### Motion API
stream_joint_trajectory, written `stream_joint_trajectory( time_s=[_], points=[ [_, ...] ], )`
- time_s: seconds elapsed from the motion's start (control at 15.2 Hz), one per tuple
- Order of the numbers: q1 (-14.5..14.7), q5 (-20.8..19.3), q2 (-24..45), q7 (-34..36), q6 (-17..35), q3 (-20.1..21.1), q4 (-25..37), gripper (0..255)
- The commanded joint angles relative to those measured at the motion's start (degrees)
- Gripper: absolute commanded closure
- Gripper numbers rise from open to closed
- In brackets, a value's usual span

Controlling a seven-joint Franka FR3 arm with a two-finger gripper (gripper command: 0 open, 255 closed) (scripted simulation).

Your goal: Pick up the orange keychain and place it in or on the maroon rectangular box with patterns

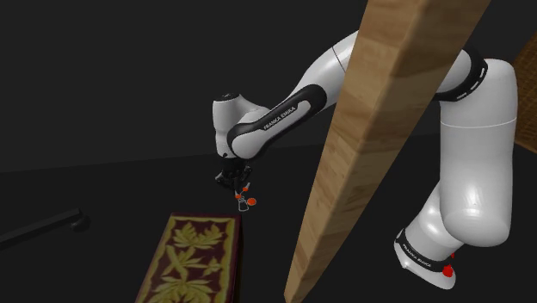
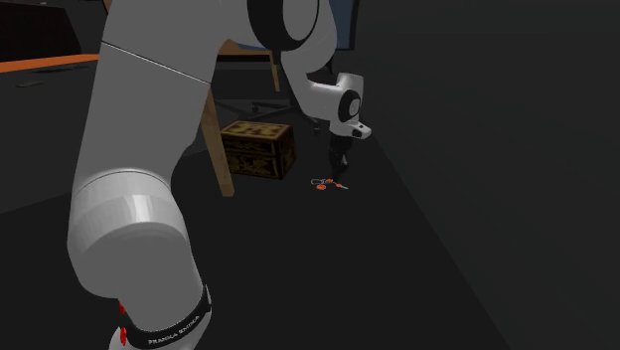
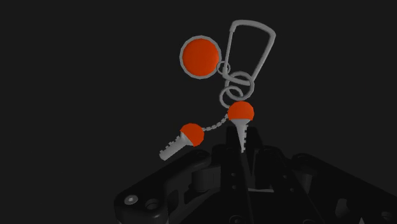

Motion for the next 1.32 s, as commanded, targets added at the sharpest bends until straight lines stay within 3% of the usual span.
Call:
stream_joint_trajectory(
  time_s=[0.0,0.2,1.25],
  points=[
    [-0.1,0.0,0.1,0.0,-0.3,-0.2,-0.2,255],
    [-0.1,-0.1,0.4,0.1,0.1,-0.2,-0.4,255],
    [-1.3,2.8,-7.2,-1.5,-9.6,1.4,2.1,255]
  ],
)
